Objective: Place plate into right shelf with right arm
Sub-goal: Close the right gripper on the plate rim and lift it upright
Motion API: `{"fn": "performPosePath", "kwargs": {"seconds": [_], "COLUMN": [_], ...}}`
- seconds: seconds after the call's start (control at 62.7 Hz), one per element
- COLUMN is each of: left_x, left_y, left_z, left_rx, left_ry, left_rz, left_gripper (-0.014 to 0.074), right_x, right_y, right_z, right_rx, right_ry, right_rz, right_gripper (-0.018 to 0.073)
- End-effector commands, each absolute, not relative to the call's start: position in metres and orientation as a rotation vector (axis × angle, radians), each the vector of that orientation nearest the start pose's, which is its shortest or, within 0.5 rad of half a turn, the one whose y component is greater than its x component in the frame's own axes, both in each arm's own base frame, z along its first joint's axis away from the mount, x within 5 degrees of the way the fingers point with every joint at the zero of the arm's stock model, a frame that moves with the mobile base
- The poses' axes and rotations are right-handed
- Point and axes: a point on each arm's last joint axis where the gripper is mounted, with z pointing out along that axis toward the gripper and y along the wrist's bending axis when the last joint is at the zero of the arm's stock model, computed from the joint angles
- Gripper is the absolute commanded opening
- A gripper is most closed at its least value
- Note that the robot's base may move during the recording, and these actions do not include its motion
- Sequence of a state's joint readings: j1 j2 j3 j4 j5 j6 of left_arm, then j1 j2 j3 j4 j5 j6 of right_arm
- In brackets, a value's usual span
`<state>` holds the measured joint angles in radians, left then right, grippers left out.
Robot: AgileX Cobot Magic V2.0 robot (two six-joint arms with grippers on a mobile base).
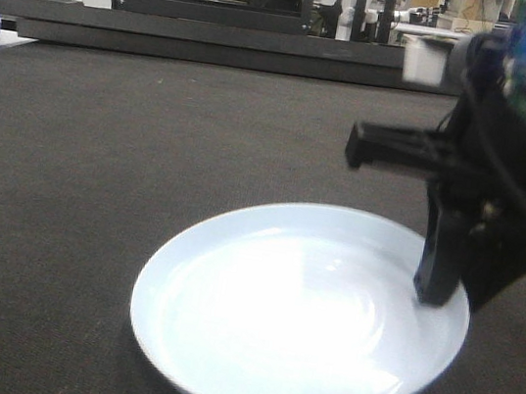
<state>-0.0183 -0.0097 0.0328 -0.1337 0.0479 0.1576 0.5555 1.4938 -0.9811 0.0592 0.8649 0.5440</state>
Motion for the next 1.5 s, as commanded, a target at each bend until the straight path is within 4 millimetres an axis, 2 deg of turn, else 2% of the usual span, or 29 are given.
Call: {"fn": "performPosePath", "kwargs": {"seconds": [0.0,0.239,0.399,0.622,0.814,1.053,1.197,1.484], "left_x": [0.056,0.056,0.056,0.056,0.056,0.056,0.056,0.056], "left_y": [-0.001,-0.001,-0.001,-0.001,-0.001,-0.001,-0.001,-0.001], "left_z": [0.203,0.203,0.203,0.203,0.203,0.203,0.203,0.203], "left_rx": [0.016,0.016,0.016,0.016,0.016,0.016,0.016,0.016], "left_ry": [1.465,1.465,1.465,1.465,1.465,1.465,1.465,1.465], "left_rz": [-0.005,-0.005,-0.005,-0.005,-0.005,-0.005,-0.005,-0.005], "left_gripper": [-0.0128,-0.0128,-0.0128,-0.0128,-0.0128,-0.0128,-0.0128,-0.0128], "right_x": [0.230,0.197,0.172,0.132,0.095,0.057,0.047,0.047], "right_y": [0.139,0.095,0.055,0.021,0.014,0.010,0.009,0.009], "right_z": [0.269,0.287,0.290,0.297,0.317,0.329,0.332,0.332], "right_rx": [-0.032,-0.117,-0.117,-0.086,-0.058,-0.058,-0.058,-0.058], "right_ry": [2.724,2.317,2.094,1.879,1.681,1.497,1.447,1.448], "right_rz": [0.349,0.424,0.336,0.180,0.166,0.172,0.173,0.173], "right_gripper": [0.0054,0.0054,0.0054,0.0054,0.0054,0.0054,0.0054,0.0054]}}
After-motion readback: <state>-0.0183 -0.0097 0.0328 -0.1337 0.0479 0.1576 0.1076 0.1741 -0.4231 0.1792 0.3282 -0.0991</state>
